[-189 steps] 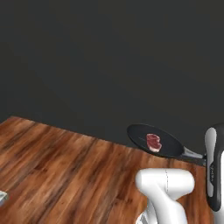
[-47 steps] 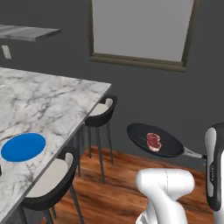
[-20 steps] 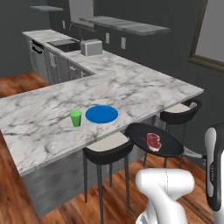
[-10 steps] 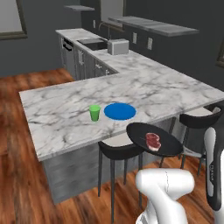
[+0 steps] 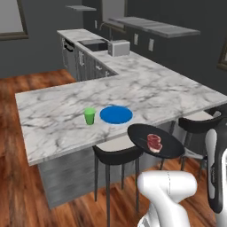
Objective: Pick up the pan with the steak in it and place it on the dining table. Then place the steak on the plate.
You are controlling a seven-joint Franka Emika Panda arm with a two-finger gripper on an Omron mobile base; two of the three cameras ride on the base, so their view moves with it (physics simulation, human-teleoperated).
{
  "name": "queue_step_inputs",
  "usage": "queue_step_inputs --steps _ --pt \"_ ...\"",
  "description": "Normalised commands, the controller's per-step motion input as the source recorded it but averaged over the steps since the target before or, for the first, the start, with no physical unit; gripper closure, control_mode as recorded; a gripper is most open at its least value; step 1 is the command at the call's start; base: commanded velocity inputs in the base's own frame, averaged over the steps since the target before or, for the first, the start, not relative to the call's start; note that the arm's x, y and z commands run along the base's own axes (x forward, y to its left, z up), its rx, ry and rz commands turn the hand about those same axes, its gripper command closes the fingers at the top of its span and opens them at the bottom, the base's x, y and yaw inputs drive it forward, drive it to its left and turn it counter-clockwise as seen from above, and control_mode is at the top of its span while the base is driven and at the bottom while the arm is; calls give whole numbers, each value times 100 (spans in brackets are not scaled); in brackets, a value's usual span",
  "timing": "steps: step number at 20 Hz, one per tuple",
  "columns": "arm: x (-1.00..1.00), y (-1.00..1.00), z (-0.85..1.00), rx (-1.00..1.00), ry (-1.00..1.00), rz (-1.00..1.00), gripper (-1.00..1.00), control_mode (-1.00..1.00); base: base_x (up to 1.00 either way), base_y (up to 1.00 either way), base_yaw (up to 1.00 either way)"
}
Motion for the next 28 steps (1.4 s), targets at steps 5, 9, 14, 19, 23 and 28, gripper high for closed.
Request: queue_step_inputs --steps 5,9,14,19,23,28 --pt "0 0 0 0 0 0 100 100 35 -63 13" --pt "0 0 0 0 0 0 100 100 34 -62 14" --pt "0 0 0 0 0 0 100 100 36 -66 12" --pt "0 0 0 0 0 0 100 100 27 -62 10" --pt "0 0 0 0 0 0 100 100 2 -32 3" --pt "0 0 0 0 0 0 100 100 7 -7 0"
